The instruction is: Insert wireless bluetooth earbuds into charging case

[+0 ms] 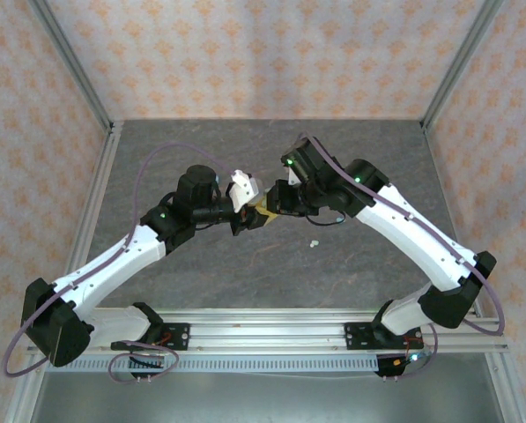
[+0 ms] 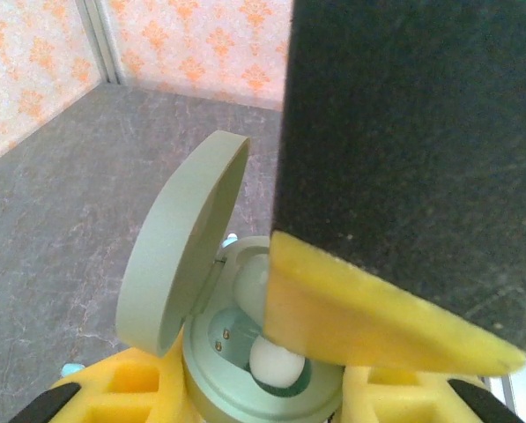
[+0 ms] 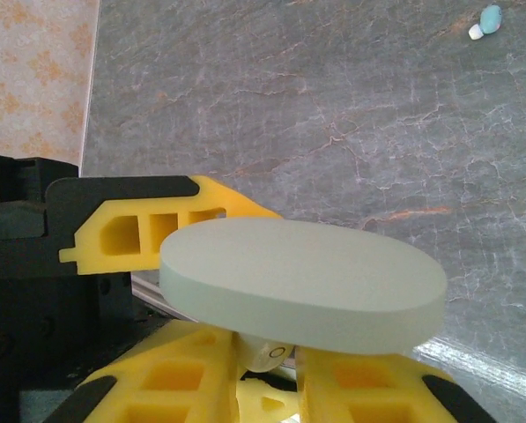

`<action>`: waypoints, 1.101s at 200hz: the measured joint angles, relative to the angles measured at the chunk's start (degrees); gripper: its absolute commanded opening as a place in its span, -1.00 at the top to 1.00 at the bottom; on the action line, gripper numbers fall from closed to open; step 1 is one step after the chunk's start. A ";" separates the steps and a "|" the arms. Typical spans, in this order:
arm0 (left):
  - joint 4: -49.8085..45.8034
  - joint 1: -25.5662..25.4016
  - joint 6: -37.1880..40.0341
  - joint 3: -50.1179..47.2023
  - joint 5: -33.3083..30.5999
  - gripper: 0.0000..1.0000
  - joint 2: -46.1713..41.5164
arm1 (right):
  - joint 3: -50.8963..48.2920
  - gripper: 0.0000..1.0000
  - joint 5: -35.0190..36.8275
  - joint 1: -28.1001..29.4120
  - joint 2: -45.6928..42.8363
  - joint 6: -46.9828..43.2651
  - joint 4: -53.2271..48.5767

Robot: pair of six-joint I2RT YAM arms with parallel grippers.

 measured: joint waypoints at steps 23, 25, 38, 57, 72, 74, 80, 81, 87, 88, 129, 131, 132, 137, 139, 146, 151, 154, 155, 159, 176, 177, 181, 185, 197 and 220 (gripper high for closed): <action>0.00 0.00 0.00 0.00 0.00 0.59 0.00 | 0.20 0.45 0.00 0.00 0.04 0.02 -0.24; 0.00 0.00 0.00 0.00 0.00 0.59 0.00 | 0.20 0.44 0.00 0.00 0.04 0.02 -0.24; 0.02 0.00 0.00 0.00 -0.02 0.59 0.00 | 0.28 0.42 0.00 0.00 0.09 0.00 -0.31; 0.00 0.00 0.02 0.00 0.00 0.59 0.00 | 0.61 0.40 0.00 0.00 0.26 0.02 -0.48; -0.11 0.00 0.04 0.00 -0.02 0.58 0.00 | 1.16 0.38 -0.02 0.00 0.55 0.02 -0.55; -0.13 0.00 0.04 0.00 0.00 0.58 0.00 | 1.18 0.38 0.00 0.00 0.57 0.02 -0.55; -0.22 0.00 0.04 0.04 0.00 0.58 0.00 | 1.33 0.38 0.00 0.00 0.61 0.02 -0.59; -0.22 0.00 0.04 0.04 0.00 0.58 0.00 | 1.33 0.38 0.00 0.00 0.63 0.02 -0.59; -0.35 0.00 0.04 0.11 -0.02 0.58 0.00 | 1.51 0.37 -0.02 0.00 0.63 0.04 -0.59; -0.37 0.00 0.07 0.11 -0.02 0.58 0.00 | 1.53 0.37 -0.02 0.00 0.63 0.04 -0.59; -1.27 0.00 0.04 1.03 -0.74 0.58 0.00 | 2.54 0.33 -0.22 -0.02 0.04 0.04 0.09; -1.27 0.00 0.04 1.05 -0.87 0.58 0.00 | 2.54 0.33 -0.24 -0.02 -0.09 0.04 0.20; -1.27 0.00 0.02 1.05 -0.90 0.58 0.00 | 2.54 0.33 -0.24 -0.04 -0.13 0.04 0.22; -1.27 0.00 0.02 1.05 -1.07 0.58 0.00 | 2.54 0.33 -0.26 -0.11 -0.46 0.04 0.37; -1.27 0.00 0.02 1.05 -1.09 0.58 0.00 | 2.51 0.33 -0.31 -0.15 -0.61 0.04 0.44; -1.31 0.00 0.00 1.05 -1.16 0.58 0.00 | 2.49 0.33 -0.46 -0.26 -1.18 0.07 0.70; -1.36 0.00 -0.02 1.05 -1.31 0.58 0.00 | 2.45 0.33 -0.59 -0.46 -1.68 0.07 0.92; -1.40 0.00 -0.02 1.05 -1.36 0.58 0.00 | 2.38 0.33 -0.66 -0.55 -2.01 0.09 1.09; -1.42 0.00 -0.02 1.05 -1.40 0.58 0.00 | 2.36 0.33 -0.68 -0.61 -2.19 0.09 1.11; -1.49 0.00 -0.07 1.05 -1.55 0.58 0.00 | 2.29 0.33 -0.76 -0.81 -2.62 0.09 1.25; -1.97 0.00 -0.26 1.05 -2.62 0.58 0.02 | 1.66 0.33 -1.22 -2.16 -5.03 0.11 1.81; -1.99 0.00 -0.28 1.05 -2.64 0.58 0.02 | 1.62 0.33 -1.25 -2.25 -5.16 0.11 1.84; -2.08 0.00 -0.33 1.05 -2.91 0.58 0.04 | 1.33 0.33 -1.31 -2.64 -5.73 0.11 2.01; -2.10 0.00 -0.48 1.05 -3.15 0.58 0.11 | 1.14 0.33 -1.31 -3.04 -6.29 0.15 2.05; -2.12 0.02 -0.83 1.05 -3.87 0.58 0.26 | 0.22 0.33 -1.38 -4.37 -8.13 0.28 2.32; -1.88 0.17 -2.43 0.04 -4.42 0.58 0.31 | -1.92 0.31 -1.14 -6.99 -10.86 0.70 2.38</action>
